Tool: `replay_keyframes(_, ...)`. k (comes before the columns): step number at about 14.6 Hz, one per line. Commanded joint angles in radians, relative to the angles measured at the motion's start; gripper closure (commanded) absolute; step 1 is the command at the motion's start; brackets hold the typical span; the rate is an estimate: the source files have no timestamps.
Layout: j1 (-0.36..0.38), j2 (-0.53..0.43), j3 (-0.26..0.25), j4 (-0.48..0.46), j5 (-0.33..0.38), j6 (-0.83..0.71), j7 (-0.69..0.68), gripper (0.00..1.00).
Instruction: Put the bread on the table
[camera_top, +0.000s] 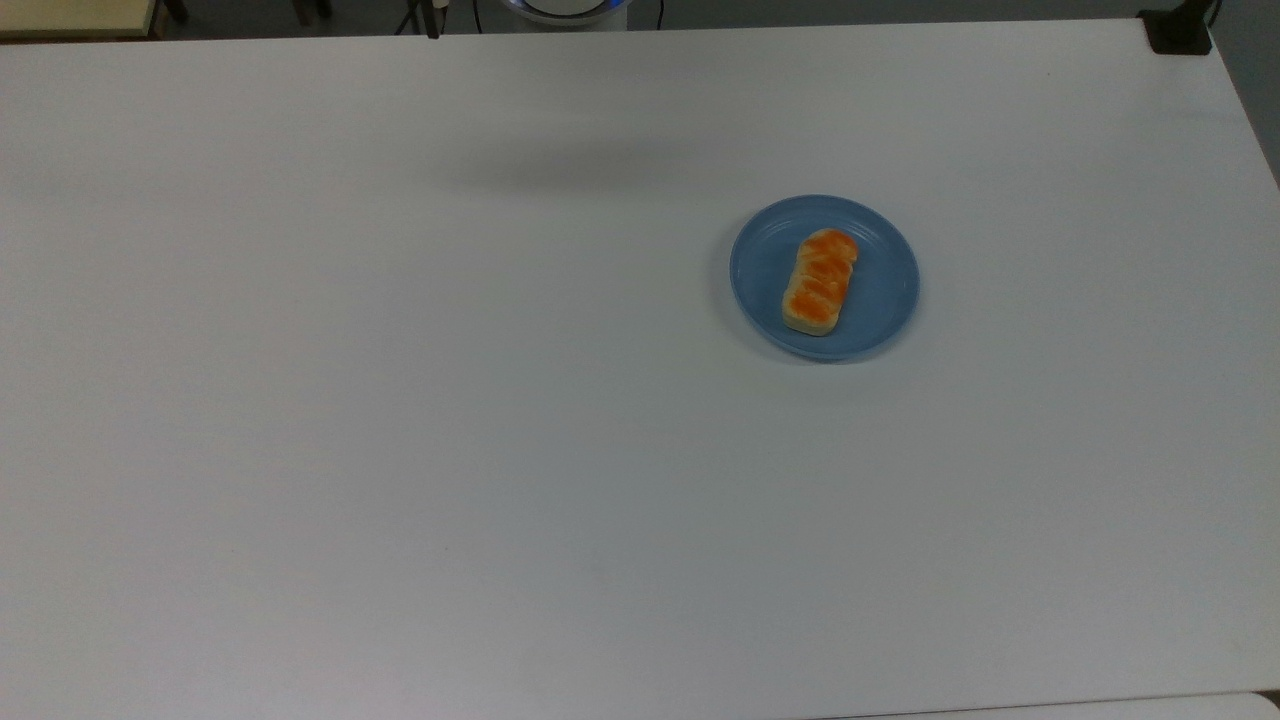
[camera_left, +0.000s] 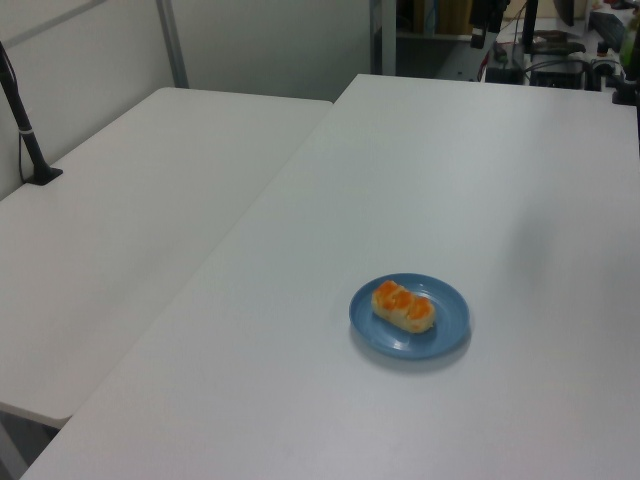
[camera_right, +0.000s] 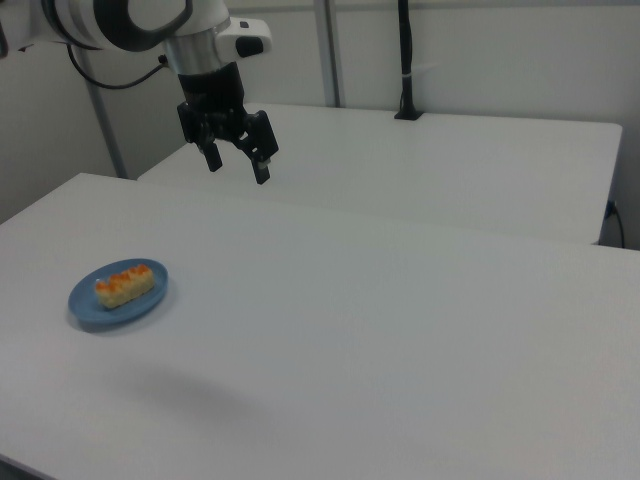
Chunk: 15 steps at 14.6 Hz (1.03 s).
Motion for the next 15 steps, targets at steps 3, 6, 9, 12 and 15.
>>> replay_keyframes(3, 0.019, -0.01, -0.019, -0.012, 0.019, 0.006, -0.009, 0.0)
replay_keyframes(6, 0.02, -0.01, -0.019, -0.012, 0.019, 0.006, -0.009, 0.0)
replay_keyframes(9, 0.02, -0.003, -0.018, -0.014, 0.017, 0.011, -0.015, 0.0)
replay_keyframes(12, 0.043, -0.001, -0.015, -0.018, 0.019, 0.011, -0.023, 0.0)
replay_keyframes(15, 0.056, 0.011, -0.01, -0.017, 0.013, 0.011, -0.011, 0.0)
